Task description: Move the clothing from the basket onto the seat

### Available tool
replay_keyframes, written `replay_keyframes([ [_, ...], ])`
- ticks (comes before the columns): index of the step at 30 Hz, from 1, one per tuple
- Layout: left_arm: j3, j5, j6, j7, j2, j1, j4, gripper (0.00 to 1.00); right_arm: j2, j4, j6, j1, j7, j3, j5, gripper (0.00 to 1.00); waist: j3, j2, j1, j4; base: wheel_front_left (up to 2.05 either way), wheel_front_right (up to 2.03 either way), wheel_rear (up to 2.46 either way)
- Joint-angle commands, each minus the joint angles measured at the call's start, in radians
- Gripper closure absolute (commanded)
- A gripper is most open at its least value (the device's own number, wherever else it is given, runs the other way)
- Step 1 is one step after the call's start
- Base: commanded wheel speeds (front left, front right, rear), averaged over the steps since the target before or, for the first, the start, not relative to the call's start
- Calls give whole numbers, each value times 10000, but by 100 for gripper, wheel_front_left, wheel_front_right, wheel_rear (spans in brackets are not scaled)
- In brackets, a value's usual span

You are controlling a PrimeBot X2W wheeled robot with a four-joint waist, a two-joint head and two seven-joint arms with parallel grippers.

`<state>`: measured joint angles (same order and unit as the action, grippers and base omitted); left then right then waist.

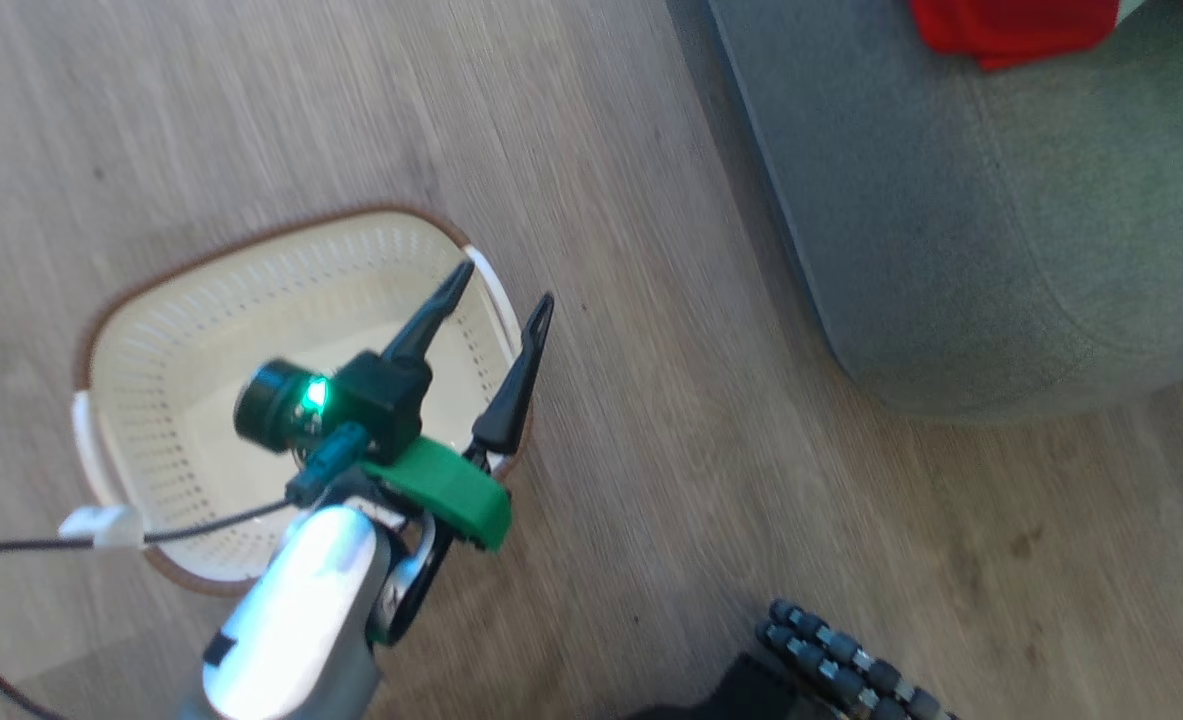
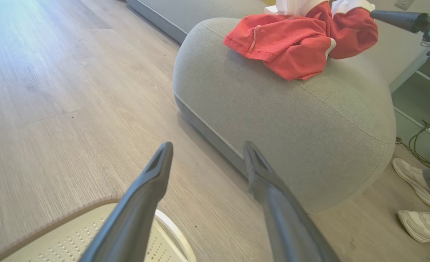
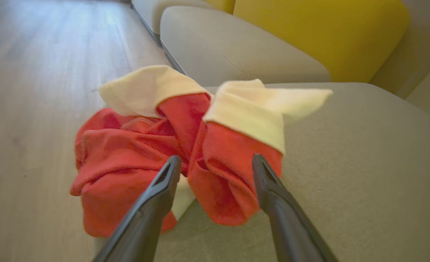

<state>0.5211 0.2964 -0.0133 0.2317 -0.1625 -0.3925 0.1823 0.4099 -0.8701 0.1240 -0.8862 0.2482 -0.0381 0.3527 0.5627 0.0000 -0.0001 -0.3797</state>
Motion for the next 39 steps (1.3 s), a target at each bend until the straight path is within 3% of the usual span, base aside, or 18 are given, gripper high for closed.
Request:
replay_keyframes([
  [1,-262,62,-22,140,58,223,-183,0,120,543,67,463,99,145,188,0,-586,0,1,244,0,0,0],
  [6,-513,308,-29,264,255,565,233,0,-299,2568,67,2145,127,385,582,0,-1624,0,1,767,0,0,0],
  [14,-1584,456,-112,297,572,1180,604,0,-1797,5366,67,4810,133,261,112,0,-3059,0,1,1897,0,0,0],
  [28,-3588,61,8,299,886,2021,820,0,-2770,5845,67,6554,128,320,-996,0,-4106,0,1,3391,0,0,0],
  [39,-4305,-204,237,300,1072,2239,1180,0,-3441,6016,67,7478,134,354,-1959,0,-4464,0,1,3749,0,0,0],
])
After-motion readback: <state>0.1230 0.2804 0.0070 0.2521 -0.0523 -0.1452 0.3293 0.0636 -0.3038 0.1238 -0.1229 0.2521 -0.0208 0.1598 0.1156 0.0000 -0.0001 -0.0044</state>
